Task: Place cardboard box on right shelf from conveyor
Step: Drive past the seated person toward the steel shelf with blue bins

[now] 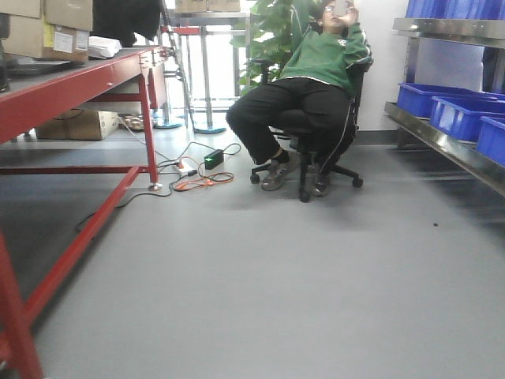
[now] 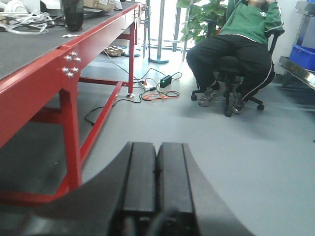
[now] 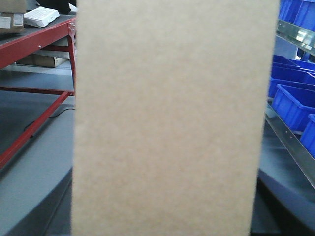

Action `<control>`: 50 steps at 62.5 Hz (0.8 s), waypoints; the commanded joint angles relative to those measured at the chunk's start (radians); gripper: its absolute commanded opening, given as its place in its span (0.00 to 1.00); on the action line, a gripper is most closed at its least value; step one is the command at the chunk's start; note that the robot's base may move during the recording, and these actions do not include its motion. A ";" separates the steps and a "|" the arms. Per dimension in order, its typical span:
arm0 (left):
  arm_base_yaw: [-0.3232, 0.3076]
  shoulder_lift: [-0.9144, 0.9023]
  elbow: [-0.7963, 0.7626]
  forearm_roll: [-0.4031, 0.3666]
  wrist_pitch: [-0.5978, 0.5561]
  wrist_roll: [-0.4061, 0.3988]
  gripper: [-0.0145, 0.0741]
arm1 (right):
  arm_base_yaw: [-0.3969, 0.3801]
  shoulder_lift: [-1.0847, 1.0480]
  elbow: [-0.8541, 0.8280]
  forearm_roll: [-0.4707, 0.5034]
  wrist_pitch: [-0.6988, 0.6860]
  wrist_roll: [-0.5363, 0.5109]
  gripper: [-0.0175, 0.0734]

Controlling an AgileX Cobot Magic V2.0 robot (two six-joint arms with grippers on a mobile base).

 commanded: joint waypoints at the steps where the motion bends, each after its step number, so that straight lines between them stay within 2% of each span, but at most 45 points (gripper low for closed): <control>1: -0.003 -0.010 -0.003 -0.005 -0.084 -0.005 0.03 | -0.004 0.012 -0.029 -0.019 -0.097 -0.011 0.59; 50: -0.003 -0.010 -0.003 -0.005 -0.084 -0.005 0.03 | -0.004 0.012 -0.029 -0.019 -0.097 -0.011 0.59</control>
